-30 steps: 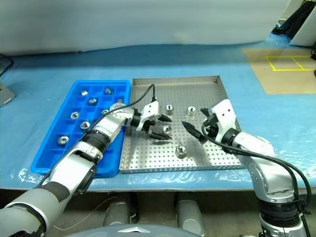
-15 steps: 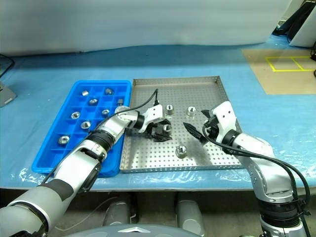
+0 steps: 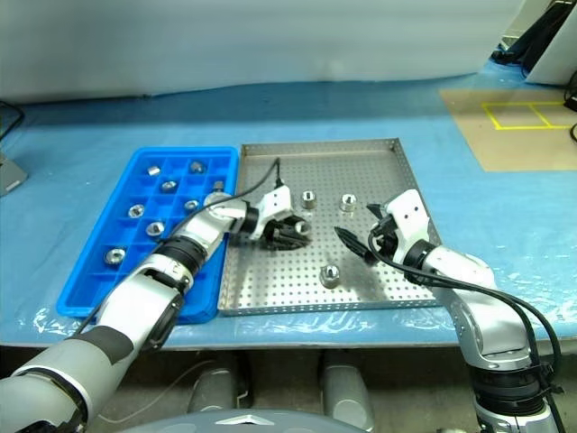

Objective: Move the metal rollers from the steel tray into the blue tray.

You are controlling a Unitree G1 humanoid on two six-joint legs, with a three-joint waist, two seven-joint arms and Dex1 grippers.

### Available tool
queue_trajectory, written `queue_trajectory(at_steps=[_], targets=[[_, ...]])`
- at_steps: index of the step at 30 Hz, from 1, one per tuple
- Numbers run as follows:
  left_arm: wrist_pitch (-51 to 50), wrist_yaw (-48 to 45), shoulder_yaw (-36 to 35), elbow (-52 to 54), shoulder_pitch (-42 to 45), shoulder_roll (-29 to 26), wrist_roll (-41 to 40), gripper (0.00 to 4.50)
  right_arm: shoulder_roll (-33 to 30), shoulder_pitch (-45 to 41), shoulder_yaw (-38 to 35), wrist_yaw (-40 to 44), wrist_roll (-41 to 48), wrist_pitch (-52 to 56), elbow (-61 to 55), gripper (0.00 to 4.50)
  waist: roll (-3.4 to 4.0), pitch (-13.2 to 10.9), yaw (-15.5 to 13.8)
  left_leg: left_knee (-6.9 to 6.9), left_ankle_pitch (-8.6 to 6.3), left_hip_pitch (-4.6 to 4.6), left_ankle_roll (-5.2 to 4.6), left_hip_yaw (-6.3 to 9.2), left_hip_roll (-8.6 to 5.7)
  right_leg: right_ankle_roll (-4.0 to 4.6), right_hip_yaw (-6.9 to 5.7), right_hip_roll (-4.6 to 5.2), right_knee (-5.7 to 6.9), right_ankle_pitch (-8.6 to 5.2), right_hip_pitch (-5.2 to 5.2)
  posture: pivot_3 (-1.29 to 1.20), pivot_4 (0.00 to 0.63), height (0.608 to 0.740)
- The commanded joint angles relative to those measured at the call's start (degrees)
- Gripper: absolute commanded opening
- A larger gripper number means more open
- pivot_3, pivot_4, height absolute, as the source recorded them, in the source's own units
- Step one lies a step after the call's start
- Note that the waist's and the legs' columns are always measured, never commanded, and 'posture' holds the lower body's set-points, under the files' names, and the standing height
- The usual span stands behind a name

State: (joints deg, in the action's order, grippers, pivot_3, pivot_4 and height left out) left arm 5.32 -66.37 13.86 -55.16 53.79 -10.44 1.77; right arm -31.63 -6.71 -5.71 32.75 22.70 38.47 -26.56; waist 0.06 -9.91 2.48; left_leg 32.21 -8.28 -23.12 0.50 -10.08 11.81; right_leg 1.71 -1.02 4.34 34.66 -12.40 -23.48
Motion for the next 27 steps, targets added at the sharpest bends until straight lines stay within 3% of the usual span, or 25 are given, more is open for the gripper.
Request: queue_trajectory(at_steps=[1, 11, 15, 27], targets=[[-4.9, -1.9, -5.0, 10.3, -0.9, -2.0, -6.1, 1.80, 0.2, -2.1, 0.8, 0.8, 0.5, -1.6, -0.3, 4.50, 0.01, 0.0, 0.0, -0.02, 0.00, -0.03, 0.00, 0.00, 0.00, 0.00, -0.02, 0.00, 0.00, 0.00, -0.04, -0.47, 0.150, 0.740], [-29.4, 2.7, -12.7, 47.9, -16.7, -12.9, -17.7, 1.80, 1.7, -15.1, 8.7, 8.7, 0.6, -3.3, 8.8, 4.50, 0.06, 0.0, -0.8, -0.10, -0.02, -0.12, 0.10, -0.02, 0.06, 0.03, -0.04, 0.00, 0.07, -0.01, -0.23, -0.22, 0.150, 0.740], [-34.5, 9.5, -16.5, 57.6, -23.9, -15.5, -19.0, 1.80, 4.5, -23.0, 13.9, 14.0, -0.7, -6.3, 16.7, 4.50, 0.09, -0.1, -2.3, -0.13, 0.02, -0.08, 0.19, -0.01, 0.07, 0.03, -0.07, 0.01, 0.14, -0.01, -0.23, -0.08, 0.150, 0.740], [-42.0, 23.9, -27.8, 75.4, -43.6, -21.2, -21.9, 1.80, 11.8, -35.7, 20.7, 25.9, -2.9, -14.2, 31.9, 4.50, 0.09, -0.1, -7.5, -0.55, 0.18, -0.41, 0.43, 0.07, 0.10, 0.13, -0.28, -0.01, 0.13, -0.08, -0.68, 0.22, 0.150, 0.740]])
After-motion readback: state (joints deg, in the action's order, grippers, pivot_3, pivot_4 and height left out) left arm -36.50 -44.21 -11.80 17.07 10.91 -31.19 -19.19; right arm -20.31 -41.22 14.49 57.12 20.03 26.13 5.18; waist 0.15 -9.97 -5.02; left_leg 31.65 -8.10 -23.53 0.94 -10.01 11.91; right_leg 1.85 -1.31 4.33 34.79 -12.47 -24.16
